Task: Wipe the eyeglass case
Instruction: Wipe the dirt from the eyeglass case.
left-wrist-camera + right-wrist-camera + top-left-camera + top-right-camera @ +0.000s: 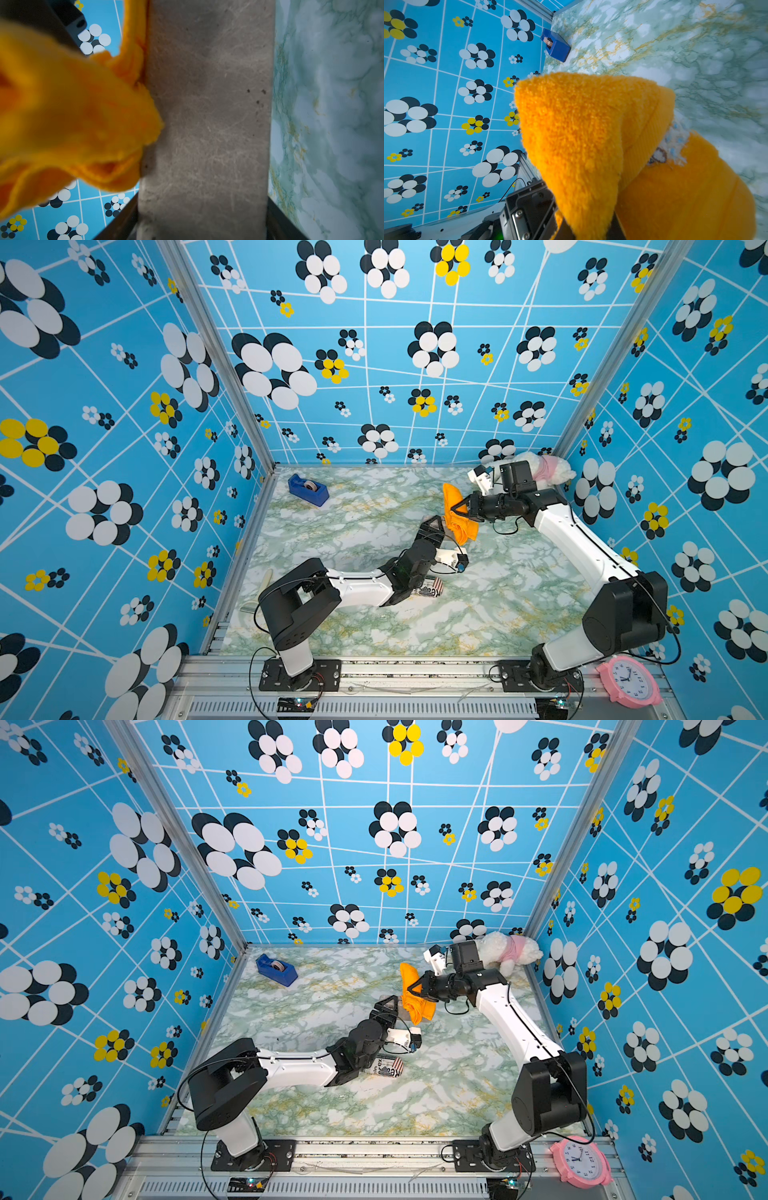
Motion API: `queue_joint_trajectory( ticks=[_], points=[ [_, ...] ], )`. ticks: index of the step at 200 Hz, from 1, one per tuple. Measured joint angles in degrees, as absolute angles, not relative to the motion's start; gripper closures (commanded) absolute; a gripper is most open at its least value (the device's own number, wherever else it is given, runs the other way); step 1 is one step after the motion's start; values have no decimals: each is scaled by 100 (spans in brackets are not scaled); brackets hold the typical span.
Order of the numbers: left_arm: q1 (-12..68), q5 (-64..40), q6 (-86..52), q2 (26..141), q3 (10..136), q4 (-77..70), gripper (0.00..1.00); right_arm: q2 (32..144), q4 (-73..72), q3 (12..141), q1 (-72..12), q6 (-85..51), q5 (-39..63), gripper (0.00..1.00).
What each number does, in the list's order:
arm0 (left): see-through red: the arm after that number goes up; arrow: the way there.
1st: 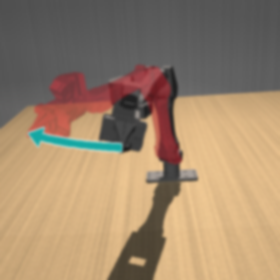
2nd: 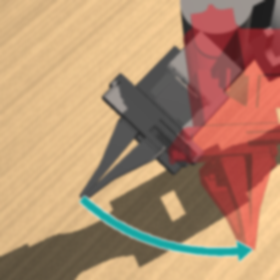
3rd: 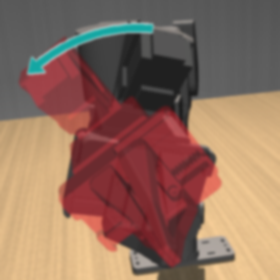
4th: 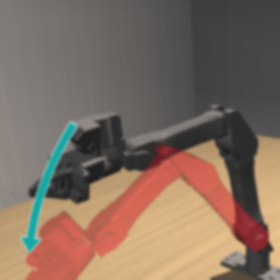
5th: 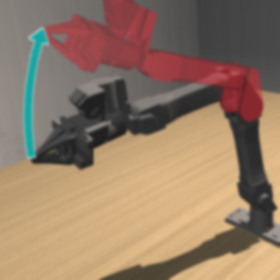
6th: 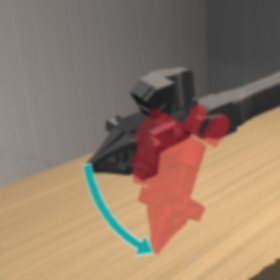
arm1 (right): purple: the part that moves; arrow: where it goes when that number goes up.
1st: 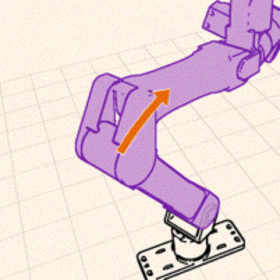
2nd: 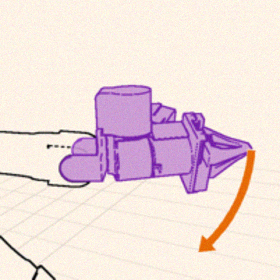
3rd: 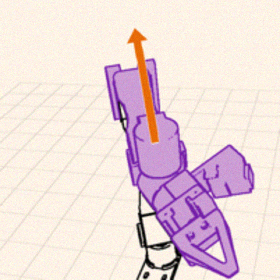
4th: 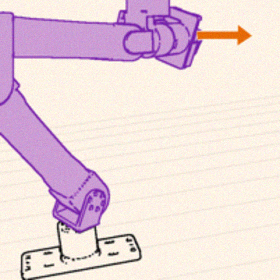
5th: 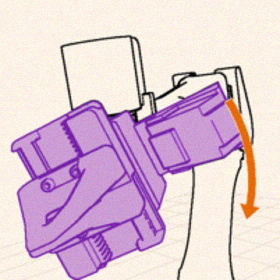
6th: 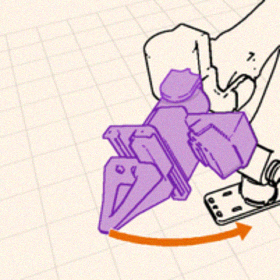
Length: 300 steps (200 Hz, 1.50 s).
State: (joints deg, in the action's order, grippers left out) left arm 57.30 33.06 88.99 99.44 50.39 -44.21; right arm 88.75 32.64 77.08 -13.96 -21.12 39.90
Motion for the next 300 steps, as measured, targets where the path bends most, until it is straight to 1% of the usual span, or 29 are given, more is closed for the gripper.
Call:
queue_joint_trajectory(
  ticks=[24, 50, 62, 81, 104, 130, 156, 174, 203, 220, 251, 277, 300],
  points=[
    [5719, 3286, 8825, 9929, 4991, -4458, 79, 8794, 3282, 7520, -1125, -1979, 4134, 100],
    [5642, 3256, 8718, 9789, 4842, -4362, 79, 8453, 3448, 7019, -432, -1857, 4023, 100],
    [5557, 3267, 8506, 9684, 4836, -4366, 80, 8239, 3452, 6718, -119, -1900, 3879, 100],
    [5382, 3267, 8018, 9273, 4836, -4222, 81, 8007, 3256, 6298, 16, -2106, 3844, 100],
    [5218, 3124, 7159, 8580, 4897, -3444, 81, 7706, 2740, 5913, 14, -2443, 3940, 100],
    [5100, 2593, 6049, 7918, 5052, -2171, 81, 7299, 2338, 5964, 14, -2558, 4228, 100],
    [5103, 2233, 5406, 7666, 5052, -1431, 81, 7146, 2191, 6257, -12, -2576, 4547, 100],
    [5107, 2047, 5127, 7638, 5052, -1048, 81, 7113, 1990, 6274, -176, -2648, 4768, 100],
    [5107, 1815, 4836, 7636, 5052, -696, 81, 7244, 1881, 6294, -773, -2733, 5072, 100],
    [5107, 1743, 4681, 7636, 5052, -589, 81, 7373, 1293, 6121, -1028, -3094, 5273, 100],
    [5063, 1721, 4541, 7640, 5052, -296, 81, 7544, 353, 5607, -1037, -3614, 5524, 100],
    [4998, 1640, 4473, 7649, 5052, -237, 81, 7513, 298, 5441, -1037, -3671, 5647, 100],
    [4899, 1533, 4416, 7658, 5068, -303, 81, 7205, 447, 5122, -1048, -3621, 5808, 100]
  ],
)
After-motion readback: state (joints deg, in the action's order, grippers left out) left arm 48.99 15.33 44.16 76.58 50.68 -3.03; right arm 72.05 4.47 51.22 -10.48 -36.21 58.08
